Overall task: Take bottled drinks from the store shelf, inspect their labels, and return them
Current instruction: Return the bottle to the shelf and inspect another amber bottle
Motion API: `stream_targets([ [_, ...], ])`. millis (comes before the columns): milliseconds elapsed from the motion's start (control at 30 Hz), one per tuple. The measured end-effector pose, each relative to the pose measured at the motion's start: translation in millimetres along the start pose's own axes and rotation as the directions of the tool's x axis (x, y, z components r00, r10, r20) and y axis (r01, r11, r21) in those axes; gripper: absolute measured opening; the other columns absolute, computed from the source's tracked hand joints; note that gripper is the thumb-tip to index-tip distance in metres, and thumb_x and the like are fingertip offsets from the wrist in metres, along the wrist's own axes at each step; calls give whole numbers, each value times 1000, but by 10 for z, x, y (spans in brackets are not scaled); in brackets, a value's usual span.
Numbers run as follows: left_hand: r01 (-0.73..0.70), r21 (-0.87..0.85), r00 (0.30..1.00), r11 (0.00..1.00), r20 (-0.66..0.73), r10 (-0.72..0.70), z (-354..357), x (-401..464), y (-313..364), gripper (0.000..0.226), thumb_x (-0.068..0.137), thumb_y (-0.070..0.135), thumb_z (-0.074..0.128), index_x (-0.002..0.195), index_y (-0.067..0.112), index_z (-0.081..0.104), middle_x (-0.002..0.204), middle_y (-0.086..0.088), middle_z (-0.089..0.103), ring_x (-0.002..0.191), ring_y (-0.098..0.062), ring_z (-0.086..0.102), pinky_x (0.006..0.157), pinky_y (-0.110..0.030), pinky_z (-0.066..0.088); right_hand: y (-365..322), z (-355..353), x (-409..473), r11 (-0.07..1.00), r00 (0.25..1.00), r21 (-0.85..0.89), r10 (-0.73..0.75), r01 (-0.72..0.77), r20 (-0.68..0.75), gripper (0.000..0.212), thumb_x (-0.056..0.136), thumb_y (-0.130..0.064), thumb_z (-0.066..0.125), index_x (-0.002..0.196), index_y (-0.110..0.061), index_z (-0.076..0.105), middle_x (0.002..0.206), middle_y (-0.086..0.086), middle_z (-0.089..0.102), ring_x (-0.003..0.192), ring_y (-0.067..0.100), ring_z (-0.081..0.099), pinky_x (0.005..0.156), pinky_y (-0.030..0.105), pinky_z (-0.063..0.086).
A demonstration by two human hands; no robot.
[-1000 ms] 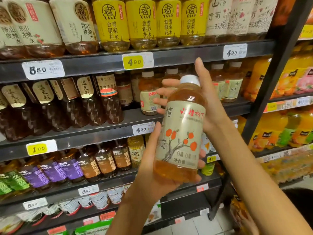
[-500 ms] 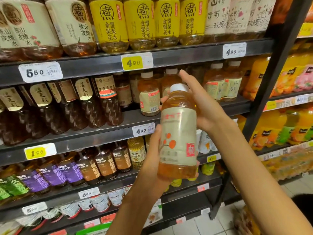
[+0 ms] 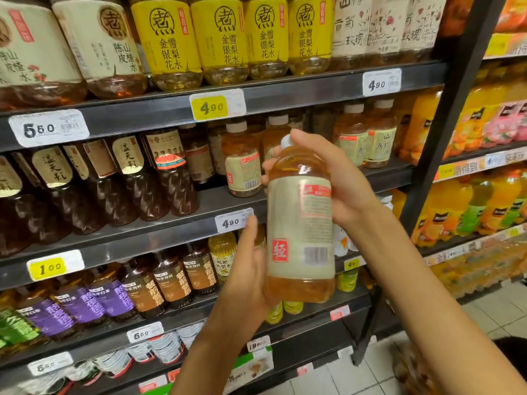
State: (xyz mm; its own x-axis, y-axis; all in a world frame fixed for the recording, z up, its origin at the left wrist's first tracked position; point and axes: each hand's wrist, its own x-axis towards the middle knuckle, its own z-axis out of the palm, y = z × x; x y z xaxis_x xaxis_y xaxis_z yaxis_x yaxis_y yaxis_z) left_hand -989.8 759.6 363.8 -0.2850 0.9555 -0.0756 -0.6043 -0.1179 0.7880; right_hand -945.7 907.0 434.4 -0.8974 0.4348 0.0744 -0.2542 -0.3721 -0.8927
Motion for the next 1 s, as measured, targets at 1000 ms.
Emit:
stream_targets([
  [1000,4,4,979,1000,205,-5,83,9,-18,80,81,69,52,131,6,54,106,-20,66,87,-29,67,74,-38,55,-74,-104,-237,985,979,158,-100,72,180,35,91,-39,51,104,-8,60,91,7,70,94,22,63,86,34,53],
])
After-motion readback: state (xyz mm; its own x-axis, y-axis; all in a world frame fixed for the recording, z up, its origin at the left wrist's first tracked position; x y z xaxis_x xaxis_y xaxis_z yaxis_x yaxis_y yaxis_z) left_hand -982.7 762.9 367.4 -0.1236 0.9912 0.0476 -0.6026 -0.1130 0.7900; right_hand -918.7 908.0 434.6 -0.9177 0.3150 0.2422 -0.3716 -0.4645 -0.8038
